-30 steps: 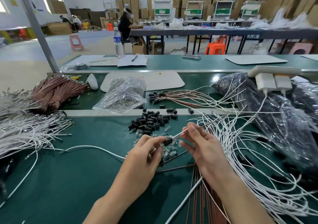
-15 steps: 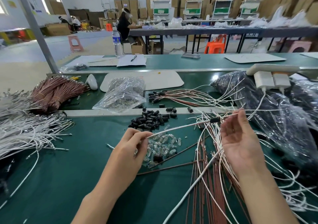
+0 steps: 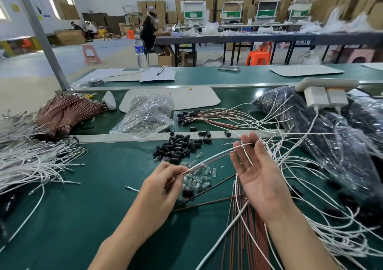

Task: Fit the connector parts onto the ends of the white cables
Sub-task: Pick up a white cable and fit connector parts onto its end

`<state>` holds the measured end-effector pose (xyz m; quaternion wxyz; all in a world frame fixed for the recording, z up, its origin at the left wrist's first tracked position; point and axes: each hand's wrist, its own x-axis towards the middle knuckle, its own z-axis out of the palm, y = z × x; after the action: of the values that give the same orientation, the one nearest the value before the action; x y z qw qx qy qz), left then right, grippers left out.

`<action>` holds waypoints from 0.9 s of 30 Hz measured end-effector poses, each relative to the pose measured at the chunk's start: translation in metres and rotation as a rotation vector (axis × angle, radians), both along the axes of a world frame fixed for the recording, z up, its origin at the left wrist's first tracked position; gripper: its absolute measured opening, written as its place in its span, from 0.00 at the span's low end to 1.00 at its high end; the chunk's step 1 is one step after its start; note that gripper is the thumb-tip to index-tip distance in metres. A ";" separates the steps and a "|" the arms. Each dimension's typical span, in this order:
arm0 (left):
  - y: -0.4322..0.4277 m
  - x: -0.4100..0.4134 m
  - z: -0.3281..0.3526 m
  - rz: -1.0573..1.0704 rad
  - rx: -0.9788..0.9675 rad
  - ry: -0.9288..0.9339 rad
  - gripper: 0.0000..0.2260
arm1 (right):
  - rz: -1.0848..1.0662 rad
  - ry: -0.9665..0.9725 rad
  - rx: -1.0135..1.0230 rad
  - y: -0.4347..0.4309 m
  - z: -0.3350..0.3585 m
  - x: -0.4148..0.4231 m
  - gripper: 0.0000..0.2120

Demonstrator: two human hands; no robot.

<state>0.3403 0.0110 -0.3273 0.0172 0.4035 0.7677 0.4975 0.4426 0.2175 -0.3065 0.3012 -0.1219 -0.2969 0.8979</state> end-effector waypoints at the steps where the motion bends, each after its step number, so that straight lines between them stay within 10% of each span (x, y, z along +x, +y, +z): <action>1: 0.000 0.000 -0.001 -0.005 -0.017 0.008 0.10 | -0.007 -0.003 -0.010 0.001 -0.001 0.000 0.10; 27: -0.003 0.007 -0.006 -0.117 -0.072 0.097 0.19 | 0.017 0.066 -0.135 -0.004 0.001 0.002 0.14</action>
<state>0.3470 0.0083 -0.3332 0.0235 0.4706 0.7601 0.4475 0.4448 0.2136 -0.3057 0.2945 -0.1095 -0.2267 0.9219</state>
